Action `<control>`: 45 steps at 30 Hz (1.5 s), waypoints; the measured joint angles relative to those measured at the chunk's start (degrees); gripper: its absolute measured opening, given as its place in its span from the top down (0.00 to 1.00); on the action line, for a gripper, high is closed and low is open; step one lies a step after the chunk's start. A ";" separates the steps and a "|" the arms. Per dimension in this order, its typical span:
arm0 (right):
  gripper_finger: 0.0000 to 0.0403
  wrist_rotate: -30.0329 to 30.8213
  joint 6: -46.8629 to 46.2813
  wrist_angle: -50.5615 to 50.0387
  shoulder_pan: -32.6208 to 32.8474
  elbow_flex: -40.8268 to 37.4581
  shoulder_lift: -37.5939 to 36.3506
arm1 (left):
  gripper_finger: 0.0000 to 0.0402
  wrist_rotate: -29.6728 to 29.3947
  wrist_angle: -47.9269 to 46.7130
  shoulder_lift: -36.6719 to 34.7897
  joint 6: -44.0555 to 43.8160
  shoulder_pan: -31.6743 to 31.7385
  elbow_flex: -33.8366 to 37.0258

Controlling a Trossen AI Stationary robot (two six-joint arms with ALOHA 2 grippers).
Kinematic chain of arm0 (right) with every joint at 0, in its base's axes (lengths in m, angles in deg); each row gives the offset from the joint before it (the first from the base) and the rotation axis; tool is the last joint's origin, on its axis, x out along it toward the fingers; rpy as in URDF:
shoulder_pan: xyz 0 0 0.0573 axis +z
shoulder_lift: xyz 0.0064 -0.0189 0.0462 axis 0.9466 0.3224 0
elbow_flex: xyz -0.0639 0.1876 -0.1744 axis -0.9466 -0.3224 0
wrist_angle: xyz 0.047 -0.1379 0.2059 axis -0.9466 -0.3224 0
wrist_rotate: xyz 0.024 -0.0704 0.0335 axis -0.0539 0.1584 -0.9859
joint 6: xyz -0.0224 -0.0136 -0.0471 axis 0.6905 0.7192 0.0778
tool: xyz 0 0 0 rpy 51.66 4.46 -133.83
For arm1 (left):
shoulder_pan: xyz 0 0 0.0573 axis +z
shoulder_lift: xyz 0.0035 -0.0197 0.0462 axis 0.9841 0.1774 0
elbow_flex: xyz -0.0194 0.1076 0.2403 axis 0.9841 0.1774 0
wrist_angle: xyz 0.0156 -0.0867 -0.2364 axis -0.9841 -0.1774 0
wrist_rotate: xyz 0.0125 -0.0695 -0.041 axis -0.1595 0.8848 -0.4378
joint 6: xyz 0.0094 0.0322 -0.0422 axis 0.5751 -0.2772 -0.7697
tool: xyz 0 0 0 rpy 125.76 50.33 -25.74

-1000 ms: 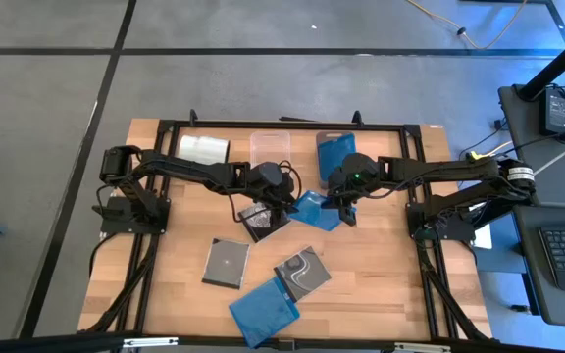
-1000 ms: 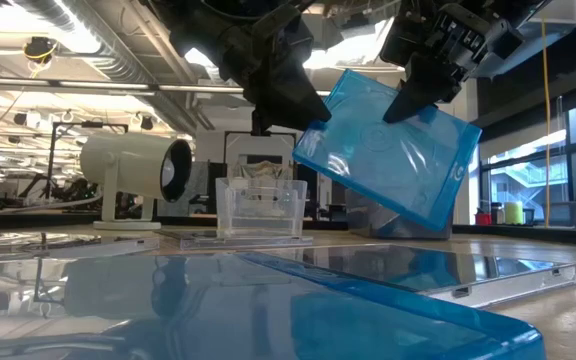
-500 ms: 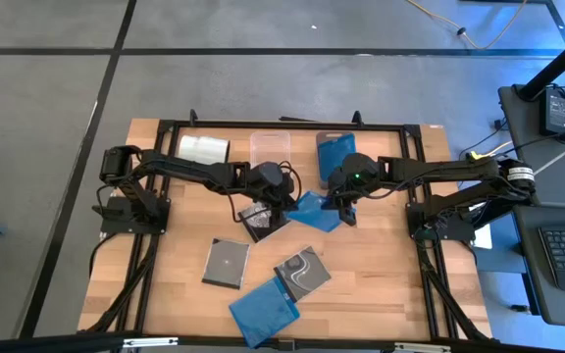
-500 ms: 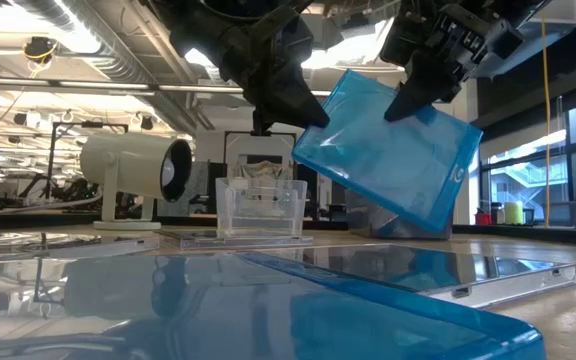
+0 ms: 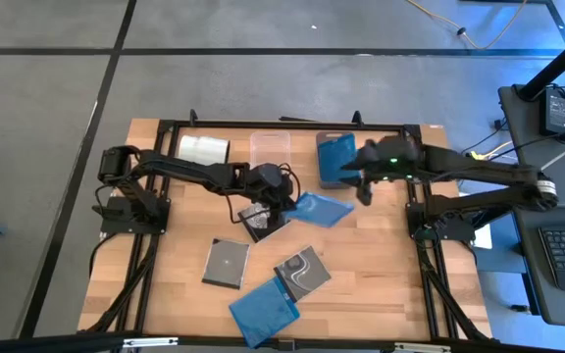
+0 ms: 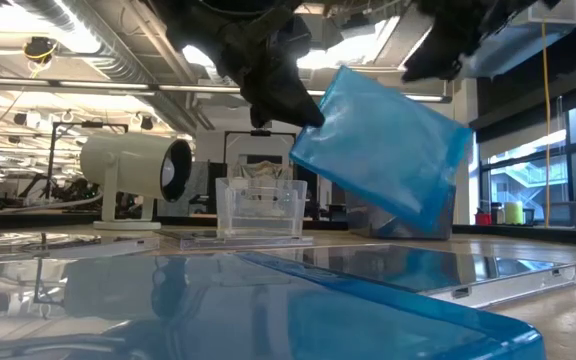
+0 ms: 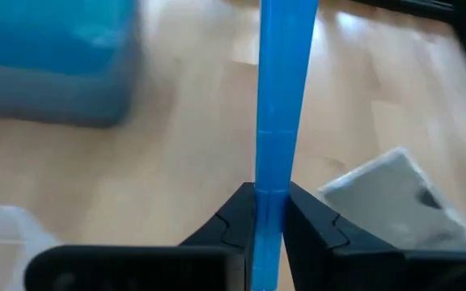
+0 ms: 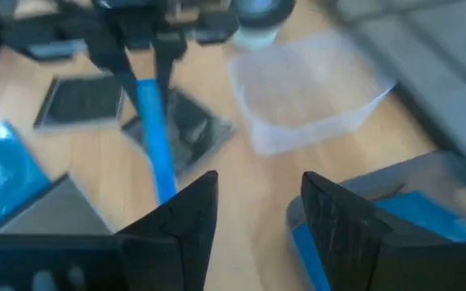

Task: Pick & place jewel cases by type
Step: Put the top blue cd case into the gray bin

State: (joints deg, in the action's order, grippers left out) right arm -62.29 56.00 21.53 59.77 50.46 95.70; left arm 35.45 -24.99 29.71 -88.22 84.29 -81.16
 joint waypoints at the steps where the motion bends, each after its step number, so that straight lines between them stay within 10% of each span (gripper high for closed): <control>1: 0.55 0.95 -0.01 0.12 0.01 -0.51 -2.02 | 0.89 -1.24 0.15 -0.50 0.58 0.10 0.00; 14: 0.54 2.09 -6.16 0.67 0.12 -13.93 -18.77 | 0.89 -12.19 5.06 -11.95 9.96 0.55 0.16; 20: 0.54 2.29 -2.25 25.57 0.39 -27.81 -23.52 | 0.90 -12.75 21.63 -16.89 11.17 0.61 6.93; 30: 0.54 -4.48 4.94 74.64 0.39 -44.75 -19.91 | 0.90 -4.61 49.20 -14.94 12.67 0.56 17.84; 45: 0.54 -12.06 7.02 79.39 2.05 -37.81 -6.77 | 0.89 -1.41 59.93 -10.64 15.80 -0.39 18.97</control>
State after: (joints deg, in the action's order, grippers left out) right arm -74.35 63.01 100.92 61.83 12.65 88.93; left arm 34.04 34.93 19.07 -72.42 83.90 -62.19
